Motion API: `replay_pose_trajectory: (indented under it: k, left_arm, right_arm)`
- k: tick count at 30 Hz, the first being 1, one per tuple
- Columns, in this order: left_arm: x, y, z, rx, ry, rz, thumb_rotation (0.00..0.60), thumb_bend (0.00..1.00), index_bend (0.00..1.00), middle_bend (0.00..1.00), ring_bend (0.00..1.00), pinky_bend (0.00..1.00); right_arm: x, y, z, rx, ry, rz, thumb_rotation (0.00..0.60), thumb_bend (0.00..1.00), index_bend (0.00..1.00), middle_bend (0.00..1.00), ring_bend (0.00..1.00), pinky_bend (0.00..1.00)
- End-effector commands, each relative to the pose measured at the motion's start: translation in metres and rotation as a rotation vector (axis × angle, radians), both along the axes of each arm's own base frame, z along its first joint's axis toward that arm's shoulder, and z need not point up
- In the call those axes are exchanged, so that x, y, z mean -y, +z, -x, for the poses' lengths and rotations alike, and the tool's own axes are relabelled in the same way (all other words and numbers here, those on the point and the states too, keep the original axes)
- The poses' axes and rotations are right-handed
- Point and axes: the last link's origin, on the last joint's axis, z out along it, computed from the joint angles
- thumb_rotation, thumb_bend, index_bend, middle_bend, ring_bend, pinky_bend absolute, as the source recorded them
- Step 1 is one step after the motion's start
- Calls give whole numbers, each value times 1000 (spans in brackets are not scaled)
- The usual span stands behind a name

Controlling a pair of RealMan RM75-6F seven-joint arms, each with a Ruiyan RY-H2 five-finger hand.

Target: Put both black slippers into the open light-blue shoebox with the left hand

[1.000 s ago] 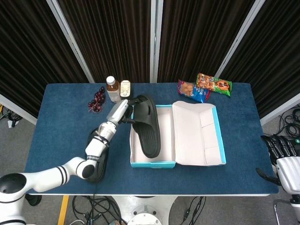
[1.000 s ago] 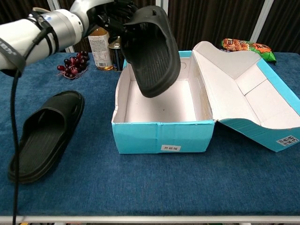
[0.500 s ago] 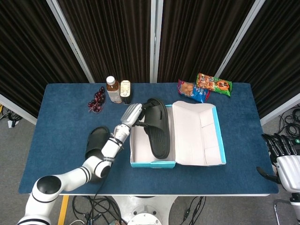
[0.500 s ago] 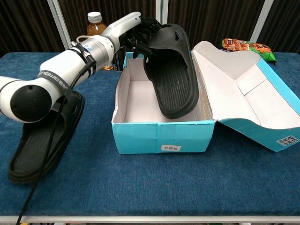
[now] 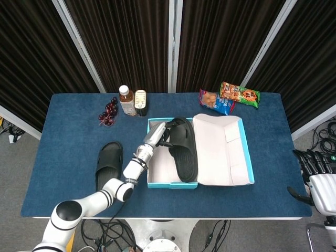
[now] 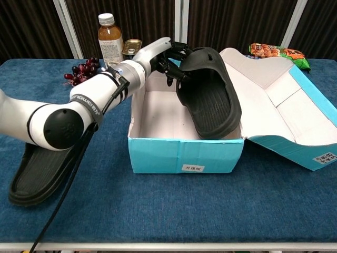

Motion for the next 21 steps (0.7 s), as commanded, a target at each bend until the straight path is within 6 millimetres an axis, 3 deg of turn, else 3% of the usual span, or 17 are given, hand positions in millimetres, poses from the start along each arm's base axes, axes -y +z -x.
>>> replay_pose_trajectory:
  k: [1,17,21]
  left_arm:
    - [1,-5,1,-11,10,11,600,159,422,460,779,674]
    - [10,-25,4,-72,4,-1,600,124,404,450,778,637]
    - [10,-24,2,-97,-21,-27,600,73,318,336,694,605]
  right_arm:
    - [1,0,0,2,0,-3,600,77,0,114,0,0]
    - [1,0,0,-2,-5,-4,600,77,0,114,0,0]
    - [0,0,1,0,-5,-2,600,78,0,114,0,0]
